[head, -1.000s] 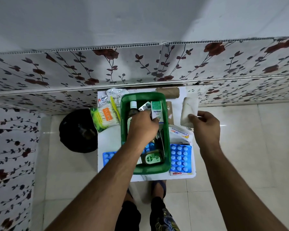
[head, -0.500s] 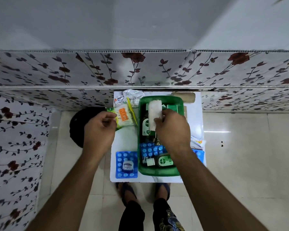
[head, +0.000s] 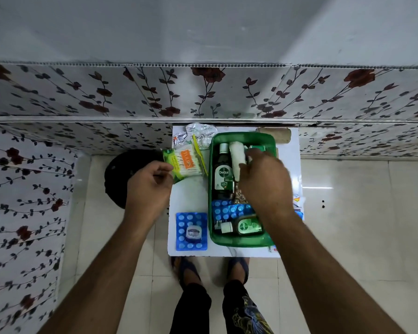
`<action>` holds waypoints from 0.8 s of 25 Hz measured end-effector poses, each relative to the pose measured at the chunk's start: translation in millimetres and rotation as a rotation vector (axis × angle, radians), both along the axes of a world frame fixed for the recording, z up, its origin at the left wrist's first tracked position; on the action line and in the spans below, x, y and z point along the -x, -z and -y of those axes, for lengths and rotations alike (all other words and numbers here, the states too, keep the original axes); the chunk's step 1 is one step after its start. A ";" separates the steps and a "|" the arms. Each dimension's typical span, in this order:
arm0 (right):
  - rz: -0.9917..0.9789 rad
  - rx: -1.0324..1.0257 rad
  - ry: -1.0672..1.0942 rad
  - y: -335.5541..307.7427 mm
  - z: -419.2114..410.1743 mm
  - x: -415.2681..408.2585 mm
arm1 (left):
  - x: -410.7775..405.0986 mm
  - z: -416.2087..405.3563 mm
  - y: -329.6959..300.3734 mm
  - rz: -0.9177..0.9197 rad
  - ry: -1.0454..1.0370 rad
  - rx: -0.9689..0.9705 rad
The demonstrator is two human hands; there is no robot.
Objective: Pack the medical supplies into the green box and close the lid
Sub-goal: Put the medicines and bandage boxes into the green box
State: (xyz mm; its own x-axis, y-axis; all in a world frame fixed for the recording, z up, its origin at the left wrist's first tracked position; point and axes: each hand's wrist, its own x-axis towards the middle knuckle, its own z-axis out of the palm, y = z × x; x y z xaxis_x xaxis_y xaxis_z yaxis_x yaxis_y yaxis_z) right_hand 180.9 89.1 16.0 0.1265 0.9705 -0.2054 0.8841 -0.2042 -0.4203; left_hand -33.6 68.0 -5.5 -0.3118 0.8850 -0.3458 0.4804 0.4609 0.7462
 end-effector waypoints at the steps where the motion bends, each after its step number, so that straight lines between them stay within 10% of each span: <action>1: -0.067 -0.070 0.105 -8.8 3.6 -9.2 | 2.5 5.5 -0.5 -0.015 0.043 0.014; 8: -0.238 0.086 0.494 27.0 14.4 -93.3 | -2.7 70.4 22.5 -0.215 0.712 0.288; 14: -0.171 0.255 0.088 54.8 -13.1 -91.0 | -9.3 79.2 40.1 -0.278 0.751 0.235; 20: -0.206 0.228 0.270 54.5 -18.9 -94.5 | -3.7 69.0 -0.4 -0.253 0.548 0.069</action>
